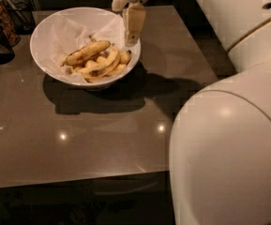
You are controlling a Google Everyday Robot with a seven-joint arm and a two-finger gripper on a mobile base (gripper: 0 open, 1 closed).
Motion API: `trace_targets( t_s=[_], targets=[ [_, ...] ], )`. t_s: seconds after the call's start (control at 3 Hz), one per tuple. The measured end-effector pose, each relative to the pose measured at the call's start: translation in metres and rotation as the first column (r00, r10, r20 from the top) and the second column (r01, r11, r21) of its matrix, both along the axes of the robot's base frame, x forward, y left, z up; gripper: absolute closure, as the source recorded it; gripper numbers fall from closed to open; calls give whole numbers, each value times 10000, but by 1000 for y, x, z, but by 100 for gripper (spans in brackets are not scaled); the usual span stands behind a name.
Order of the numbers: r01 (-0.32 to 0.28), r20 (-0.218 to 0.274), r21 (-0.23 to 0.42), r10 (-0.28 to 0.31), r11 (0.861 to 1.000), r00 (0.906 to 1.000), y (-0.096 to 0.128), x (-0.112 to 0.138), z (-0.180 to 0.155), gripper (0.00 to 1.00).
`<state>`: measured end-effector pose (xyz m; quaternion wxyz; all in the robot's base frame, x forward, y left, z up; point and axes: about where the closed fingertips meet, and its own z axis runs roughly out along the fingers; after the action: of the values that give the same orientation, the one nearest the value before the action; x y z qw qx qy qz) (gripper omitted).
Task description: Pick banana from white bowl
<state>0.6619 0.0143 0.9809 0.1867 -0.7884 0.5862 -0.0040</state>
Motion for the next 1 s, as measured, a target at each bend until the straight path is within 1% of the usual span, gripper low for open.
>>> trace_targets(
  t_s=[0.33,0.67,1.0],
  targets=[
    [55,-48,-91,-55,9999,10000,-2,3,-7,26],
    [183,-88,-302,-186,9994,9998,-8,3,-14,23],
    [10,-64,-606,-14,9982,10000,-10,-2,-17,23]
  ],
)
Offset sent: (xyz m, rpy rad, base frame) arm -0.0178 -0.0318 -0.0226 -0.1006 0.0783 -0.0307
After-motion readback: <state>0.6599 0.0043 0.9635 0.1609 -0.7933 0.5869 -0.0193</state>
